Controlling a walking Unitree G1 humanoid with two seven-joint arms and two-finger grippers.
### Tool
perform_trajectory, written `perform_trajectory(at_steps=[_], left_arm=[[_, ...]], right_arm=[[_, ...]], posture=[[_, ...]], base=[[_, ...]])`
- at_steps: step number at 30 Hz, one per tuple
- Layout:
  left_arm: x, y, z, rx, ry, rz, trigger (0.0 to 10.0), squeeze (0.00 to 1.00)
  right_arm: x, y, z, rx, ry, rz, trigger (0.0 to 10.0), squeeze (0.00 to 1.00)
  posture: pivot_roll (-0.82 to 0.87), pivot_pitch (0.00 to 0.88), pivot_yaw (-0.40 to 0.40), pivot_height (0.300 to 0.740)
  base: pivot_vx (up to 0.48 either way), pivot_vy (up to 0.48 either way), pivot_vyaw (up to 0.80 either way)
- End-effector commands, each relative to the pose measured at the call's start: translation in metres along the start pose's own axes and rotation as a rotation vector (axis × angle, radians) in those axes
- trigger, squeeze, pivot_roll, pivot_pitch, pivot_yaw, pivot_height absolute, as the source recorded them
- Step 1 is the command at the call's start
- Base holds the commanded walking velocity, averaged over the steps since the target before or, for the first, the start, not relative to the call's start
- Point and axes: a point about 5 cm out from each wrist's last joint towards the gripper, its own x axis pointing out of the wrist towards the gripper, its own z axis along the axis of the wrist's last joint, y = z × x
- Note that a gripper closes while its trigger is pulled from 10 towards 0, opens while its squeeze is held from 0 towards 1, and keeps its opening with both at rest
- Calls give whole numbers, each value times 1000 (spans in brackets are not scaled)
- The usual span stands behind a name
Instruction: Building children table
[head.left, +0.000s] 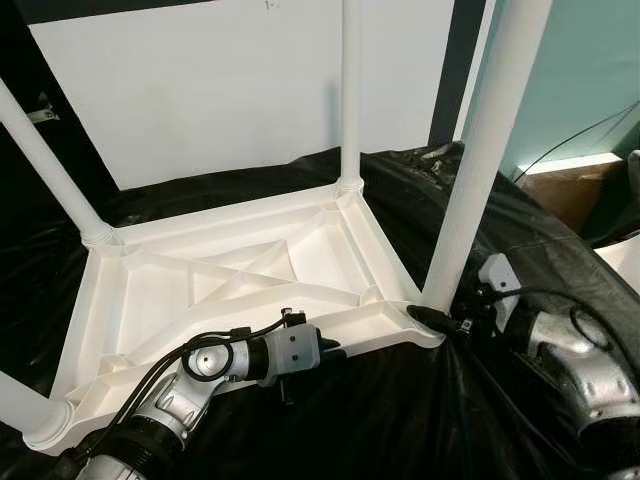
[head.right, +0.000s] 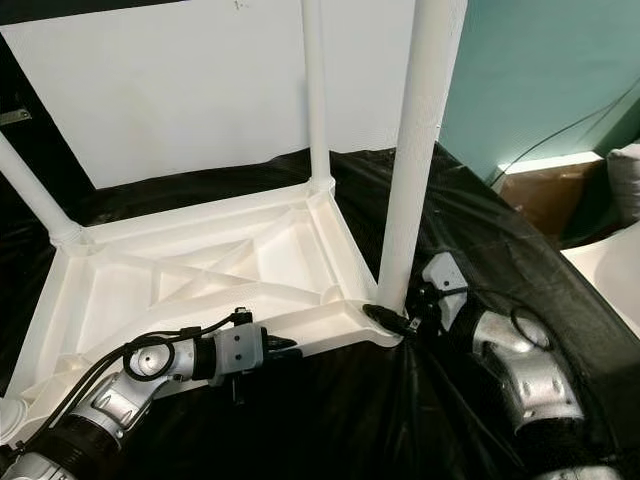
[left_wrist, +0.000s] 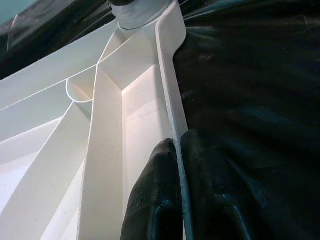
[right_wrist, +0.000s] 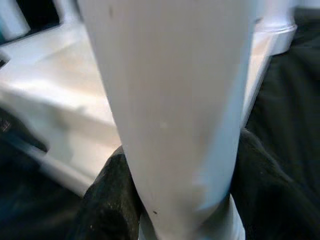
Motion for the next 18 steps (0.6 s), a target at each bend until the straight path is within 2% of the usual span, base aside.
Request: perform_trajectory(at_steps=[1,2,4,6,7,9,12,13,14,15,18], left_arm=[[5,-53,-49,-187,210,-202,10000,0],[5,-53,-48,-187,209,-203,10000,0],[5,-53,-48,-187,209,-203,10000,0],[5,-53,-48,-186,210,-204,10000,0],[5,-53,-48,-186,210,-204,10000,0],[4,-53,-48,-185,212,-205,10000,0],[4,-52,-48,-185,213,-205,10000,0],[4,-52,-48,-185,214,-205,10000,0],[4,-52,-48,-185,214,-205,10000,0],[4,-52,-48,-185,214,-205,10000,0],[4,-51,-48,-185,214,-205,10000,0]], right_arm=[[8,8,-1,34,-60,-169,0,0],[11,19,-4,75,-88,-274,0,0],[11,19,-4,75,-88,-274,0,0],[14,43,-11,160,-99,-437,0,0],[14,43,-11,160,-99,-437,0,0],[15,49,-13,199,-95,-569,0,0],[15,48,-13,198,-92,-619,0,0],[12,40,-14,196,-79,-709,0,0],[12,40,-14,196,-79,-709,0,0],[9,34,-15,185,-71,-773,0,0],[9,31,-14,161,-68,-835,0,0]], posture=[[-20,4,-8,740],[-17,6,-6,740],[-17,6,-6,740],[-12,8,-4,740],[-12,8,-4,740],[-12,8,-4,740],[-9,7,-3,740],[-9,7,-3,740],[-9,7,-3,740],[-9,6,-2,740],[-5,6,-3,740]], base=[[0,0,0],[0,0,0],[0,0,0],[0,0,0],[0,0,0],[0,0,0],[0,0,0],[0,0,0],[0,0,0],[0,0,0],[0,0,0]])
